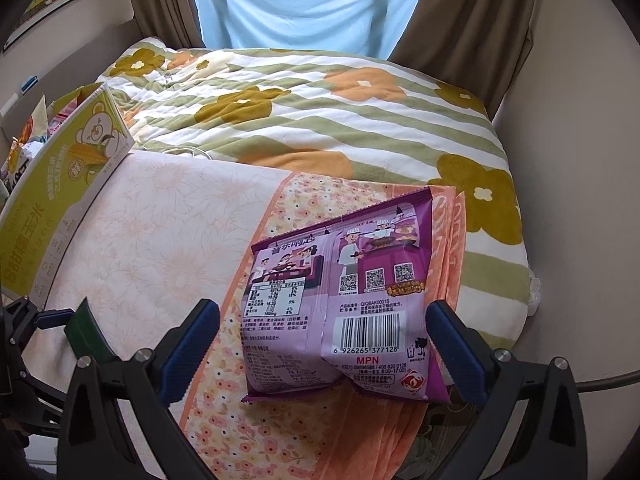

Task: Organize snacks
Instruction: 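Grasp the dark green packet with the left tool while the right tool grasps the purple bag, then carry both items over the box and open both tools to drop them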

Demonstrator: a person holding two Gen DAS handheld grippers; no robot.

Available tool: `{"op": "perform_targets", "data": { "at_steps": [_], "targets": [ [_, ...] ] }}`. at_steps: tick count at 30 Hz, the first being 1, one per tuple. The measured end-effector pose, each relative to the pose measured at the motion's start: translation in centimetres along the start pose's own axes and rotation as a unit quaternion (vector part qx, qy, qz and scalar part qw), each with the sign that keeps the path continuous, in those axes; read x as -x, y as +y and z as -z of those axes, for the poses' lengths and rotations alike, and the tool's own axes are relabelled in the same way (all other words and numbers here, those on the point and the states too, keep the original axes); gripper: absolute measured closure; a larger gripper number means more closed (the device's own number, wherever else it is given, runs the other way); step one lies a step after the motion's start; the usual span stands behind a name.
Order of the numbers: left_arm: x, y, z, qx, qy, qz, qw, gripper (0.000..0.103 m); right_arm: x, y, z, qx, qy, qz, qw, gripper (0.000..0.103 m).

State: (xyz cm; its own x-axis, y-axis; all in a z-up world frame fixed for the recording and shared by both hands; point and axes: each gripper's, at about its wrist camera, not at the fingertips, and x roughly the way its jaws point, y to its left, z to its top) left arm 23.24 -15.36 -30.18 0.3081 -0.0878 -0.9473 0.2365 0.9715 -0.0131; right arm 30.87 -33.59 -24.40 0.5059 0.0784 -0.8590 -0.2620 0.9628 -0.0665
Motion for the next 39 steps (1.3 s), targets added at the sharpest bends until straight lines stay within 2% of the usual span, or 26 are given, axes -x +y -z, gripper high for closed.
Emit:
{"op": "perform_targets", "data": {
  "at_steps": [1,6,16,25,26,28,34,39],
  "targets": [
    [0.1,0.2,0.0,0.002,0.001,-0.001,1.0000,0.029,-0.3,0.1,0.0,0.005,0.004,0.002,1.000,0.001],
    [0.3,0.7,-0.2,0.007,0.005,-0.001,1.0000,0.038,-1.6,0.7,-0.5,0.026,0.019,0.004,0.999,0.001],
    [0.8,1.3,0.0,0.036,0.008,0.012,0.9992,0.039,-4.1,1.8,-1.2,0.076,0.057,0.019,0.995,0.000],
    [2.1,1.8,-0.6,0.052,-0.005,0.008,0.9986,0.039,-5.3,2.9,-0.8,0.119,0.058,0.036,0.991,0.001],
    [2.3,1.9,-0.7,0.053,-0.008,0.008,0.9985,0.039,-5.2,2.8,-0.8,0.119,0.057,0.033,0.991,0.003],
    [3.1,1.6,-0.4,0.052,-0.013,0.007,0.9985,0.039,-4.9,2.7,-0.6,0.115,0.055,0.027,0.991,0.013],
    [5.2,1.5,-0.6,0.057,-0.029,0.007,0.9979,0.039,-3.4,2.3,-0.3,0.104,0.041,0.025,0.993,0.032],
    [8.1,1.6,-1.0,0.065,-0.053,0.002,0.9965,0.039,-0.1,2.6,-0.6,0.091,0.017,0.002,0.996,0.034]
  ]
}}
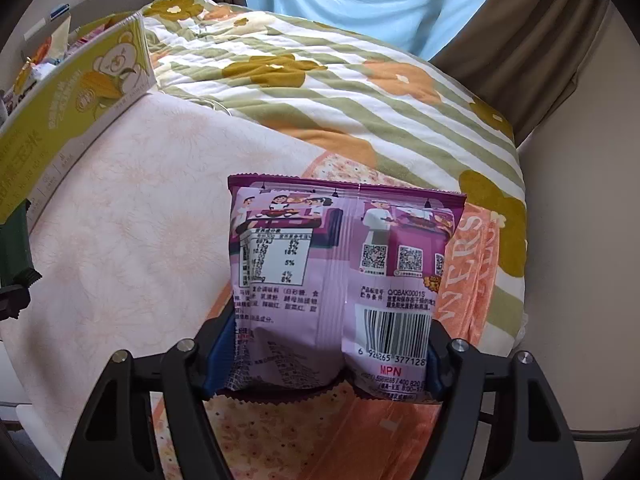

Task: Organize snacks
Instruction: 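Carry both items over the box and open both tools to drop them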

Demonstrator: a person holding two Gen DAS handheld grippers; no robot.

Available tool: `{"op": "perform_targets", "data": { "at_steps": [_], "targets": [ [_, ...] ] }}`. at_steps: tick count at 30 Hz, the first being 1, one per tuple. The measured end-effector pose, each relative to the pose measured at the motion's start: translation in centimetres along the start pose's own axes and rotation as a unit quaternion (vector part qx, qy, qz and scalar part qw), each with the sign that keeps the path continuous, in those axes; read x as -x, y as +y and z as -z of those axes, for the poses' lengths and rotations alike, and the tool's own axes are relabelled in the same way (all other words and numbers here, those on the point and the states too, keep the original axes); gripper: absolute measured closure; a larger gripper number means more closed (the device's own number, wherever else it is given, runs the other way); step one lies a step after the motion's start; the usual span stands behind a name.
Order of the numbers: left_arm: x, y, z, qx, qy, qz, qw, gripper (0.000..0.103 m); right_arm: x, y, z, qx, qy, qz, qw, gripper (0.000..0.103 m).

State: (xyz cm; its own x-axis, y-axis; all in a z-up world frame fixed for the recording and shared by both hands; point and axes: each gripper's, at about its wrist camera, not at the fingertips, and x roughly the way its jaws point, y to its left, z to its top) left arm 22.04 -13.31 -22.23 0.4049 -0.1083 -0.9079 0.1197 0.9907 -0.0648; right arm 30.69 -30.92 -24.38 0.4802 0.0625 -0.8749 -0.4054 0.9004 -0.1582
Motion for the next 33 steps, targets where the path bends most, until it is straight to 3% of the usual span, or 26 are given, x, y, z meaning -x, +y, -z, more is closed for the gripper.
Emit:
{"op": "perform_targets", "data": {
  "at_steps": [9,17,23,33],
  "targets": [
    [8.4,2.7,-1.7,0.035,-0.070,-0.019,0.9967,0.039,7.6,2.5,-3.8,-0.025,-0.054,-0.072,0.996,0.034],
    [13.4,9.6,-4.9,0.054,-0.118,-0.020,0.9914,0.039,12.2,7.4,-9.5,-0.021,-0.102,-0.115,0.988,0.034],
    [14.4,16.6,-7.7,0.046,-0.137,-0.006,0.9895,0.039,13.1,12.7,-14.5,-0.031,-0.128,-0.112,0.985,0.034],
    [10.9,27.8,-13.2,-0.005,-0.099,0.025,0.9947,0.039,11.6,20.3,-21.2,-0.093,-0.129,-0.100,0.982,0.034]
  ]
}}
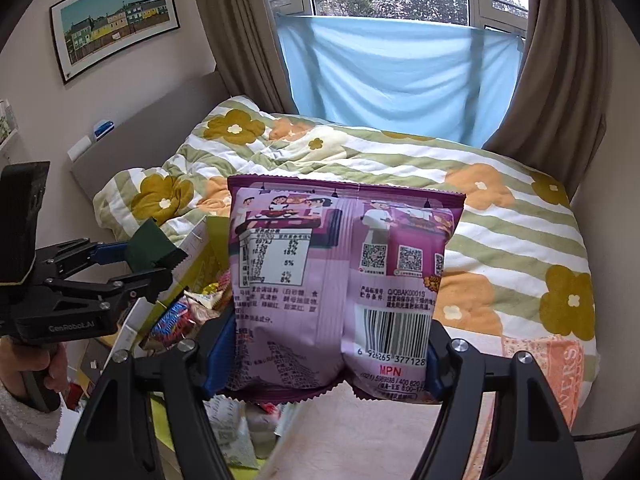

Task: Organize snacks
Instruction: 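Carry both items over the box and open both tools to drop them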

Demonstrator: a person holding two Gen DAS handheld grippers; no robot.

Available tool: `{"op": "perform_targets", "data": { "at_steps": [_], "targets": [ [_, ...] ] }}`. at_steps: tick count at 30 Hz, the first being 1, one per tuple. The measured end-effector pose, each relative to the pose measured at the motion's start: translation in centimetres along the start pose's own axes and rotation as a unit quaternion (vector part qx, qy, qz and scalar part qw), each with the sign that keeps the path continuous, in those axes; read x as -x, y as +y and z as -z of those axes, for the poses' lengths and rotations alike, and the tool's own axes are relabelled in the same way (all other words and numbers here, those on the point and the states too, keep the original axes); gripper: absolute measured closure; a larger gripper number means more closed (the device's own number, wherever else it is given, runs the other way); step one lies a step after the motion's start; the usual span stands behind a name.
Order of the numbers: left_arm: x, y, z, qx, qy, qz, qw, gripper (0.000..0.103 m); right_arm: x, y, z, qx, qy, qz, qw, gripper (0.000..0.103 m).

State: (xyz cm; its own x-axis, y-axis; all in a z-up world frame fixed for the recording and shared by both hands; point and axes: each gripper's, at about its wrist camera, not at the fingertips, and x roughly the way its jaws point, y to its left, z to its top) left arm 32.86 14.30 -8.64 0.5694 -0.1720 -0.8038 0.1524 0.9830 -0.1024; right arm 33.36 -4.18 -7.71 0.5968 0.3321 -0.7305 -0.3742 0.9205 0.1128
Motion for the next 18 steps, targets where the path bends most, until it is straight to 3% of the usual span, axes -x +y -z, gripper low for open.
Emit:
{"op": "perform_targets", "data": {
  "at_steps": [6,11,15,18],
  "targets": [
    [-3.8,3.3,-0.6,-0.021,0.046,0.020,0.9985,0.039,-2.0,2.2,-1.3,-0.023,0.012,0.009,1.000,0.034],
    [-5.8,4.2,-0.5,-0.025,0.069,0.033,0.9968,0.038,-3.4,2.7,-2.3,-0.034,0.026,-0.009,0.999,0.034],
    [-6.4,4.4,-0.7,-0.019,0.074,0.034,0.9965,0.002,-4.8,2.5,-3.0,-0.042,0.036,-0.028,0.998,0.034],
    [-6.1,4.4,-0.7,-0.024,0.069,0.029,0.9969,0.000,-5.5,2.4,-3.1,-0.055,0.040,-0.044,0.997,0.033]
  ]
}}
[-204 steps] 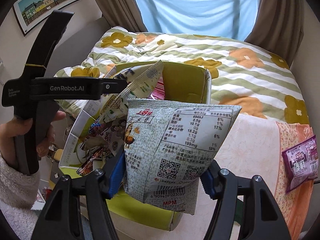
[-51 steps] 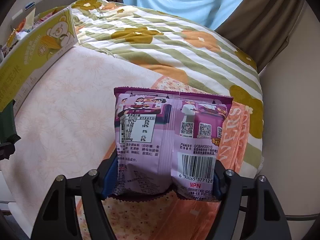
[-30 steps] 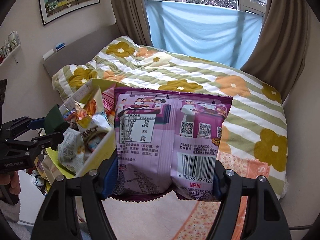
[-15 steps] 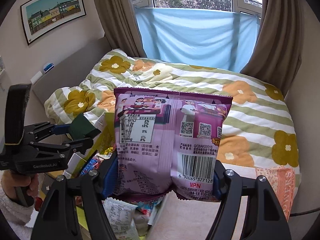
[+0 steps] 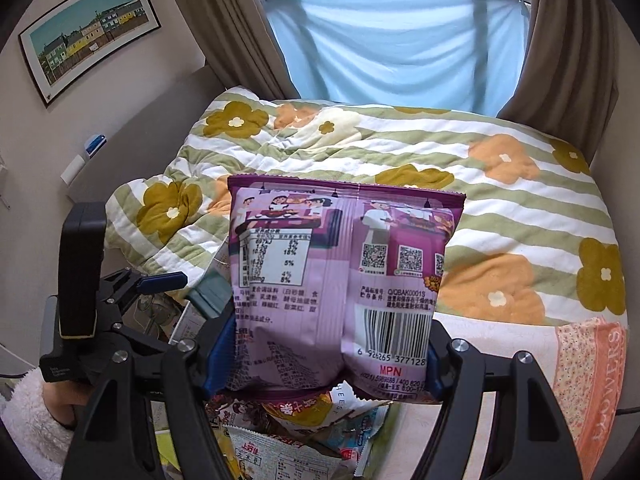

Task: Organize snacks
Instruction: 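Carry both items over the box and open both tools to drop them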

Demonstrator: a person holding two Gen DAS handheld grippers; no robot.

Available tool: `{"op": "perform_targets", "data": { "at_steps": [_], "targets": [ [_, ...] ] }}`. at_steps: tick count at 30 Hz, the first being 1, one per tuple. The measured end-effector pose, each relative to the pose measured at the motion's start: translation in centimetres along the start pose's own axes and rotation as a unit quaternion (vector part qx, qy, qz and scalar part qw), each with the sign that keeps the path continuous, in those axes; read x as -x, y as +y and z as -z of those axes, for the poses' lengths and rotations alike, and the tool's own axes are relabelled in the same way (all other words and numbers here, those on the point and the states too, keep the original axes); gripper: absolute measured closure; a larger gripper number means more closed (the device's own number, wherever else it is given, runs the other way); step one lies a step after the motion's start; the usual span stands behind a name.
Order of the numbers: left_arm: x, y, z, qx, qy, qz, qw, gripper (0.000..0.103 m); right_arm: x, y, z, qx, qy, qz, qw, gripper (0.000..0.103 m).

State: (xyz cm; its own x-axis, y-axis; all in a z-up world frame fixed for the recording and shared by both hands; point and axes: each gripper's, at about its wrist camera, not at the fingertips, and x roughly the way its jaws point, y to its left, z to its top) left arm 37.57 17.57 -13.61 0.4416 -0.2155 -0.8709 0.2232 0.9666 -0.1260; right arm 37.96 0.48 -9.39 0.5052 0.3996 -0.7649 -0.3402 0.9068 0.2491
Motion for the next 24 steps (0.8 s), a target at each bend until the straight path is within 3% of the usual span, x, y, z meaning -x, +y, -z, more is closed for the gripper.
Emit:
{"op": "perform_targets", "data": {
  "at_steps": [4,11,15,24],
  "targets": [
    [0.2,0.1,0.6,-0.002,0.004,-0.008,1.0000,0.000,-0.6,-0.3,-0.2,-0.021,0.010,-0.028,0.999,0.032],
    [0.7,1.4,1.9,0.050,0.001,0.011,0.9987,0.000,-2.0,-0.3,0.0,-0.035,0.036,-0.044,0.998,0.029],
    [1.0,1.5,2.4,0.052,0.003,0.006,0.9986,0.000,-2.1,-0.2,0.2,-0.039,0.028,-0.061,0.997,0.008],
    [1.5,1.6,2.8,0.055,-0.001,0.009,0.9985,0.000,-1.1,-0.3,0.5,-0.049,0.008,-0.052,0.997,0.008]
  ]
}}
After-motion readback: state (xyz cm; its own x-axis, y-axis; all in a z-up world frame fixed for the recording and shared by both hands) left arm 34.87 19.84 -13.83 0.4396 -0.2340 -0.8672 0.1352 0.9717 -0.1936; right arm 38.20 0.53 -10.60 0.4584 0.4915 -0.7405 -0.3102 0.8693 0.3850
